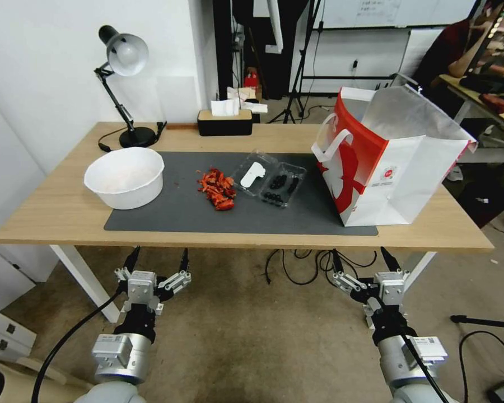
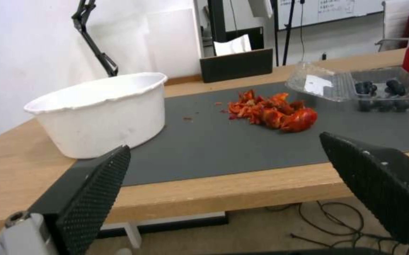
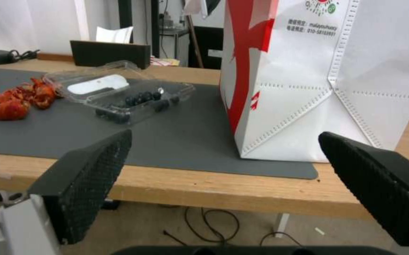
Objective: Close the disposable takeout box, then place it into the delivery bag.
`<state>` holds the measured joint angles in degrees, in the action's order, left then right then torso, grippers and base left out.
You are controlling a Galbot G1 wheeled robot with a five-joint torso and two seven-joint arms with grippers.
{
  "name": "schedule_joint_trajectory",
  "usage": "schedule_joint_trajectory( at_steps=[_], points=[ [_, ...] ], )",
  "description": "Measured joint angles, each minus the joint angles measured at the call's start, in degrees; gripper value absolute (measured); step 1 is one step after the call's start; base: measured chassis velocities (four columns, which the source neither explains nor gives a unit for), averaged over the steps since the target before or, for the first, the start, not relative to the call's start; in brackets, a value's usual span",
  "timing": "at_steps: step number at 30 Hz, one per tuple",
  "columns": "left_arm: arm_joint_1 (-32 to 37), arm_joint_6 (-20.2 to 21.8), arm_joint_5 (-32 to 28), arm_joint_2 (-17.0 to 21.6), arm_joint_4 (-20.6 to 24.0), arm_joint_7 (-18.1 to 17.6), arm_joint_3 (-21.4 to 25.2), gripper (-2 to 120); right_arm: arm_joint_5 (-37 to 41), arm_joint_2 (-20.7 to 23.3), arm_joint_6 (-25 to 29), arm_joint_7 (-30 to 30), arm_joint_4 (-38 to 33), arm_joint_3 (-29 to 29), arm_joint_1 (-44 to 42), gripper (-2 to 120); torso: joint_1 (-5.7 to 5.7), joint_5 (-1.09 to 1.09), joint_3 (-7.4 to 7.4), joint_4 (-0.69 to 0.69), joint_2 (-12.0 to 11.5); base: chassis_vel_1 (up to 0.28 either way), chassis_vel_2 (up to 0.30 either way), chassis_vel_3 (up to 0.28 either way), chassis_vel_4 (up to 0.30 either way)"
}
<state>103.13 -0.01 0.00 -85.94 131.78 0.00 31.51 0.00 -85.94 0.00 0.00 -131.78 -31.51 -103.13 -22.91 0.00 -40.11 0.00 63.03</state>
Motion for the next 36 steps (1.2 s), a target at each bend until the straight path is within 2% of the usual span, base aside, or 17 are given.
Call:
schedule_joint_trajectory(
  at_steps=[16, 19, 21, 23, 26, 27, 31, 36],
  points=[
    [-0.58, 0.02, -0.54, -0.01, -0.28, -0.18, -0.49, 100, 0.32, 0.07, -0.47, -0.13, 0.21, 0.18, 0.51, 100, 0.00, -0.01, 0.00, 0.00, 0.00, 0.000, 0.000, 0.000, 0.000],
    [-4.31, 0.53, -4.23, -0.14, -3.17, -2.33, -3.95, 100, 2.96, 0.76, -4.28, -1.55, 2.60, 1.38, 4.00, 100, 0.01, -0.01, 0.00, 0.00, 0.01, 0.000, 0.000, 0.000, 0.000],
    [-4.76, 0.60, -4.67, -0.16, -3.53, -2.59, -4.37, 100, 3.11, 0.79, -4.50, -1.64, 2.74, 1.46, 4.21, 100, 0.01, 0.00, 0.00, 0.00, 0.00, 0.000, 0.000, 0.000, 0.000],
    [-10.09, 1.46, -9.75, -0.39, -7.52, -5.51, -9.26, 100, 7.00, 1.76, -9.98, -3.78, 6.26, 3.31, 9.47, 100, -0.01, -0.01, -0.01, -0.01, -0.01, 0.000, 0.000, 0.000, 0.000],
    [-12.19, 1.80, -11.85, -0.48, -9.14, -6.79, -11.11, 100, 8.71, 2.17, -11.85, -4.79, 7.81, 3.94, 11.74, 100, -0.05, 0.02, -0.03, -0.01, -0.02, 0.000, 0.000, 0.000, 0.000],
    [-12.19, 1.80, -11.85, -0.48, -9.14, -6.79, -11.11, 100, 8.71, 2.17, -11.85, -4.79, 7.81, 3.94, 11.74, 100, -0.05, 0.02, -0.03, -0.01, -0.02, 0.000, 0.000, 0.000, 0.000],
    [-13.67, 0.44, -14.98, -0.09, -10.51, -6.62, -11.26, 100, 9.49, 1.91, -5.08, -6.34, 9.28, 2.82, 13.77, 100, -0.01, 0.00, -0.01, 0.00, -0.01, 0.000, 0.000, 0.000, 0.000],
    [-13.90, 0.25, -15.35, 0.09, -10.54, -6.45, -11.31, 100, 9.50, 1.55, -3.92, -6.18, 9.19, 2.77, 13.98, 100, -0.01, 0.00, -0.01, 0.00, -0.01, 0.000, 0.000, 0.000, 0.000]
  ],
)
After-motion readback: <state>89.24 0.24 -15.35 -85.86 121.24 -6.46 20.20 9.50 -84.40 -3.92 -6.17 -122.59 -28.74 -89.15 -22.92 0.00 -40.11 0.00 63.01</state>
